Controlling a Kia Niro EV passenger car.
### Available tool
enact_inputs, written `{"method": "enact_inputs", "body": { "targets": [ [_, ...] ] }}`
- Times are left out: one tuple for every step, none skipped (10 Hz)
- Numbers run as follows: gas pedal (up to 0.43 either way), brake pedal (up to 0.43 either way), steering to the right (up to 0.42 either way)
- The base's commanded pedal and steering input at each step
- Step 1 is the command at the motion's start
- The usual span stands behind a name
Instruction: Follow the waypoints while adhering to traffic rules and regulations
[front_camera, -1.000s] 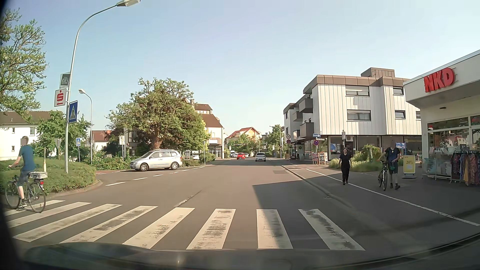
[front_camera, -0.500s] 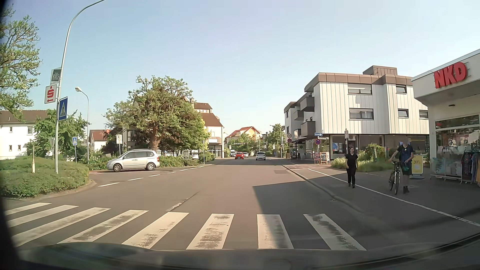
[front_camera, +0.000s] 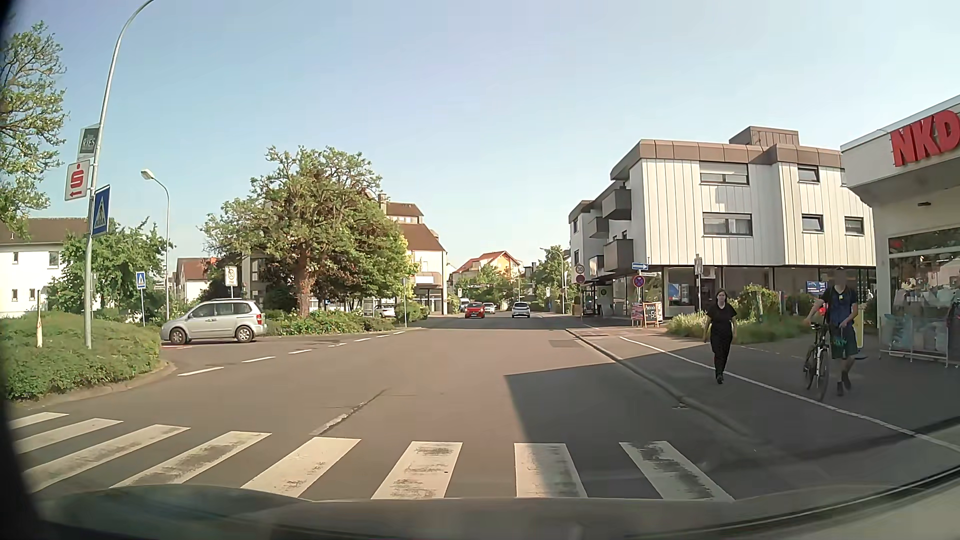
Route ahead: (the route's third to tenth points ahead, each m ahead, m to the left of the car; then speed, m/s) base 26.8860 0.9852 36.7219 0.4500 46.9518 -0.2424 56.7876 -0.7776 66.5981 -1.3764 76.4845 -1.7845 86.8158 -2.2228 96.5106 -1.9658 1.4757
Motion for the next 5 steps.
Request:
{"method": "enact_inputs", "body": {
  "targets": [
    [0.000, 0.311, 0.005],
    [0.000, 0.329, 0.006],
    [0.000, 0.335, 0.006],
    [0.000, 0.335, 0.006],
    [0.000, 0.329, 0.006]
  ]
}}
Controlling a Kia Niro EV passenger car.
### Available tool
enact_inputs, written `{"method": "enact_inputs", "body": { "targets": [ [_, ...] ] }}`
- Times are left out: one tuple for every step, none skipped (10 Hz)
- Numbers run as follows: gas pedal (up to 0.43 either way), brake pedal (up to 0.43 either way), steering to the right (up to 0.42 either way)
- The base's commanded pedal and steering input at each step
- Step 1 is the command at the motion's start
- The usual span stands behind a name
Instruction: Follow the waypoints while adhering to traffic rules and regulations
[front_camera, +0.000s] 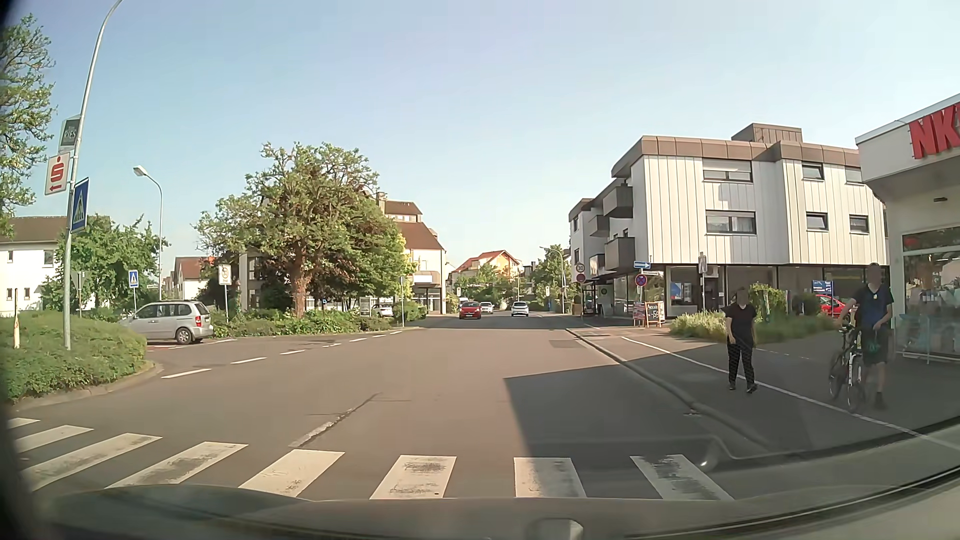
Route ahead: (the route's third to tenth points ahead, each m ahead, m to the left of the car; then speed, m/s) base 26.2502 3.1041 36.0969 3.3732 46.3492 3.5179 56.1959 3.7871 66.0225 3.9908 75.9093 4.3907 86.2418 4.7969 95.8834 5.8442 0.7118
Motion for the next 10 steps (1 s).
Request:
{"method": "enact_inputs", "body": {
  "targets": [
    [0.000, 0.329, 0.006],
    [0.000, 0.329, 0.006],
    [0.000, 0.323, 0.006],
    [0.000, 0.323, 0.006],
    [0.000, 0.323, 0.006],
    [0.000, 0.323, 0.007],
    [0.000, 0.323, 0.006],
    [0.000, 0.323, 0.007],
    [0.000, 0.323, 0.007],
    [0.000, 0.323, 0.007]
  ]
}}
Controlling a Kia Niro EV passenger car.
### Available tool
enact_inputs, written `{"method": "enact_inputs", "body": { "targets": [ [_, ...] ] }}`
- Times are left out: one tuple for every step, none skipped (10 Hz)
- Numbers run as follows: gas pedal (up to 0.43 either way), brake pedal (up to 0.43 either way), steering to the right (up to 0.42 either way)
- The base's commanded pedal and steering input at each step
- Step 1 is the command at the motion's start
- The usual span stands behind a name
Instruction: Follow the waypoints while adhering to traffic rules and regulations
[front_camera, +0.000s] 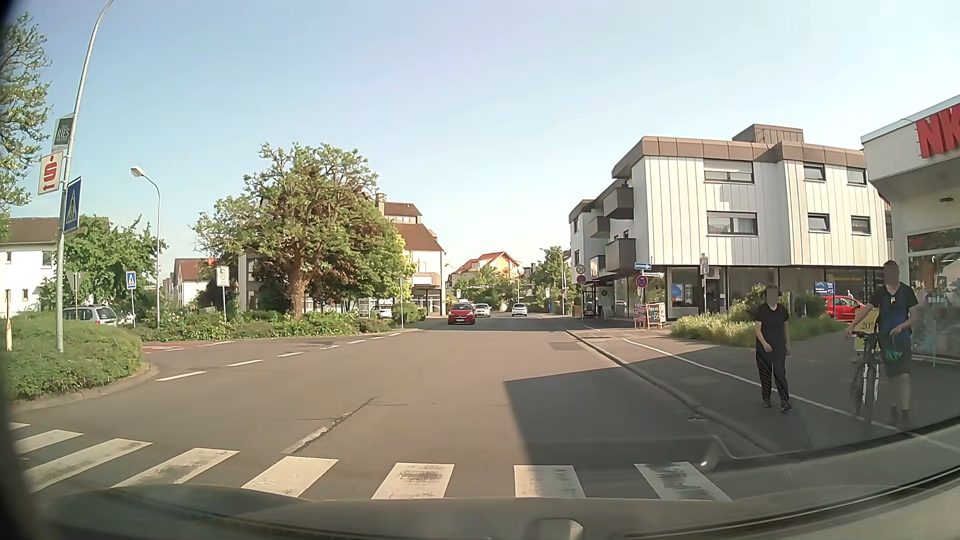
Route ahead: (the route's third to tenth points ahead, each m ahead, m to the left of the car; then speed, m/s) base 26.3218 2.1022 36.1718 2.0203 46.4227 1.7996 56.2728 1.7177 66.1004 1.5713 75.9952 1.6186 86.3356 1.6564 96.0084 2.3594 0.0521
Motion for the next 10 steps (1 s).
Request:
{"method": "enact_inputs", "body": {
  "targets": [
    [0.000, 0.323, 0.007],
    [0.000, 0.323, 0.007],
    [0.000, 0.323, 0.007],
    [0.000, 0.323, 0.007],
    [0.000, 0.323, 0.007],
    [0.000, 0.323, 0.007],
    [0.000, 0.323, 0.007],
    [0.000, 0.323, 0.007],
    [0.000, 0.323, 0.007],
    [0.000, 0.323, 0.007]
  ]
}}
